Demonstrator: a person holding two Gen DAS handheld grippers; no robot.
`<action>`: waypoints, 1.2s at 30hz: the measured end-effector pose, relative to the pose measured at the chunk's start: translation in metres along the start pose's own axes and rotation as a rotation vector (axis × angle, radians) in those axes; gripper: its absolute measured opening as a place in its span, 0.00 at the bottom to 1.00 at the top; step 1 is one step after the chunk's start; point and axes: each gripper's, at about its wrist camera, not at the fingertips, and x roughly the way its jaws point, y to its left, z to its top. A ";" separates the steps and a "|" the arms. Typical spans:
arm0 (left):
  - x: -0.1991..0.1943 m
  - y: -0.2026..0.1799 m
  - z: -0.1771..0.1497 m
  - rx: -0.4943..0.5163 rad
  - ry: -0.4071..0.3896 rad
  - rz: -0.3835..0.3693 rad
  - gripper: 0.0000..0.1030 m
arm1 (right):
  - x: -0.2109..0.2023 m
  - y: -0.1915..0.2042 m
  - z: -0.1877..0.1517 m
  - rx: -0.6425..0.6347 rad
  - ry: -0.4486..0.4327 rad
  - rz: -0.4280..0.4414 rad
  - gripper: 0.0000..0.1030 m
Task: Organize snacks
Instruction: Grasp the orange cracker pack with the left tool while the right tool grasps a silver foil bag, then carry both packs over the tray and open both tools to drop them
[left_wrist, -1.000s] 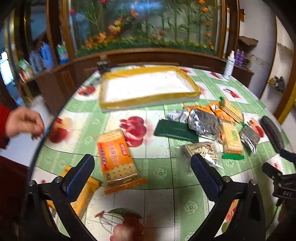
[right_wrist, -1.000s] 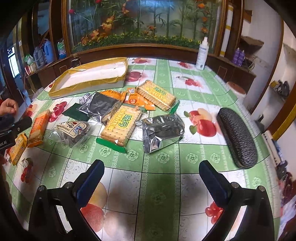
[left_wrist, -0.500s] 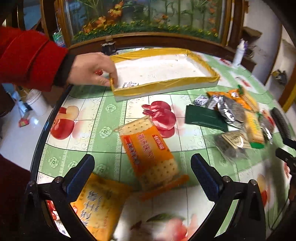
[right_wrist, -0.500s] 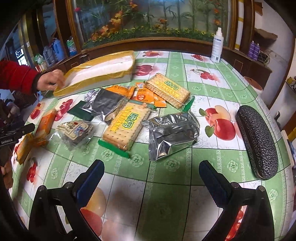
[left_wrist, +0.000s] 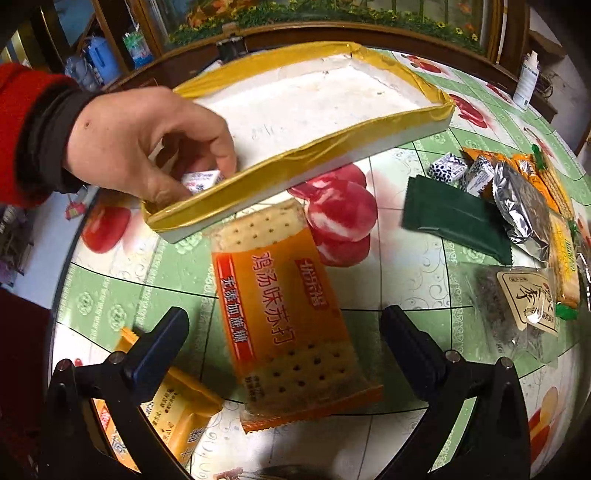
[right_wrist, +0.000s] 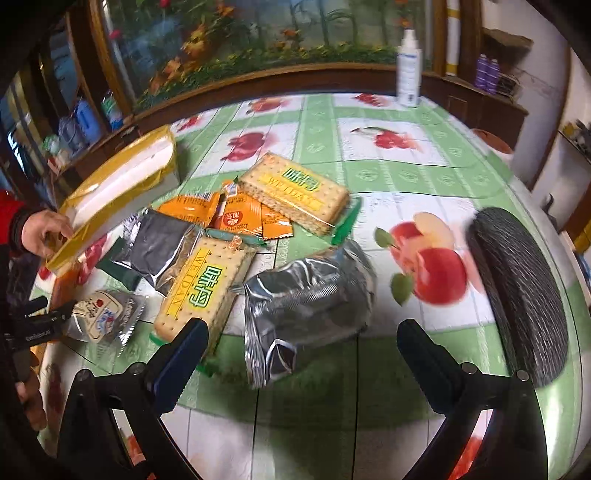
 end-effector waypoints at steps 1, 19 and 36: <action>0.000 -0.001 -0.001 0.005 0.004 -0.012 1.00 | 0.011 0.001 0.005 -0.028 0.041 0.005 1.00; -0.002 0.015 0.010 0.005 -0.027 -0.111 0.52 | 0.029 -0.003 0.012 -0.114 0.081 -0.052 0.73; -0.031 -0.014 -0.005 0.067 -0.114 -0.141 0.51 | -0.016 -0.008 -0.006 -0.053 0.000 0.037 0.62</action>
